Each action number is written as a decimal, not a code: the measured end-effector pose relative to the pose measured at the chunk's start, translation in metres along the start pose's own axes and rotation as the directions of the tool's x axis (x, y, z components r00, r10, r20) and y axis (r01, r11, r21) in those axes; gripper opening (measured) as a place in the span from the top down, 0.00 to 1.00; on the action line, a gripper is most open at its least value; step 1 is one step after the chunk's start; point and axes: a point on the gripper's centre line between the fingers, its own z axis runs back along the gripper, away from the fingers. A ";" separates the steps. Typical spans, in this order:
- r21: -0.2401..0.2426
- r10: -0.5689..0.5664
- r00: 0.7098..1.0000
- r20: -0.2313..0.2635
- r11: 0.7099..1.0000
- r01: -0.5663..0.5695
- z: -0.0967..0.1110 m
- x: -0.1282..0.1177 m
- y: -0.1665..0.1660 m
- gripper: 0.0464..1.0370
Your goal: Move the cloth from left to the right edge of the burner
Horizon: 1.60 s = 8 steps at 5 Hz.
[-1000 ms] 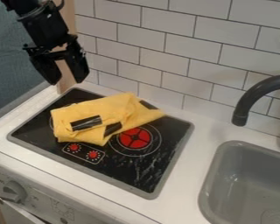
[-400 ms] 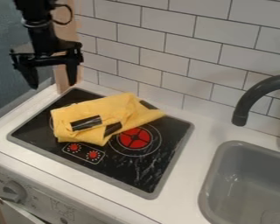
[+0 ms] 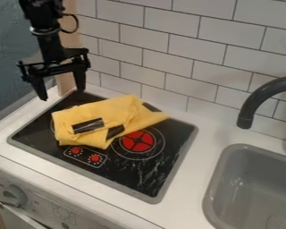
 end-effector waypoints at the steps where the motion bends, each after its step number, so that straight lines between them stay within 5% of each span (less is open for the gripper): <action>1: 0.020 0.022 0.999 -0.026 1.000 -0.022 -0.015 -0.004 -0.006 0.04; 3: 0.088 -0.028 1.000 0.002 0.996 0.027 -0.054 -0.015 -0.021 0.04; 4: 0.081 -0.032 0.999 -0.025 0.996 0.034 -0.068 -0.019 -0.023 0.04; 5: 0.078 -0.046 0.999 0.011 0.996 0.045 -0.073 -0.014 -0.024 0.04; 6: 0.061 -0.058 0.998 0.025 0.997 0.056 -0.075 -0.011 -0.027 0.04; 8: -0.022 -0.263 0.964 0.050 0.964 0.264 -0.075 -0.002 -0.046 0.04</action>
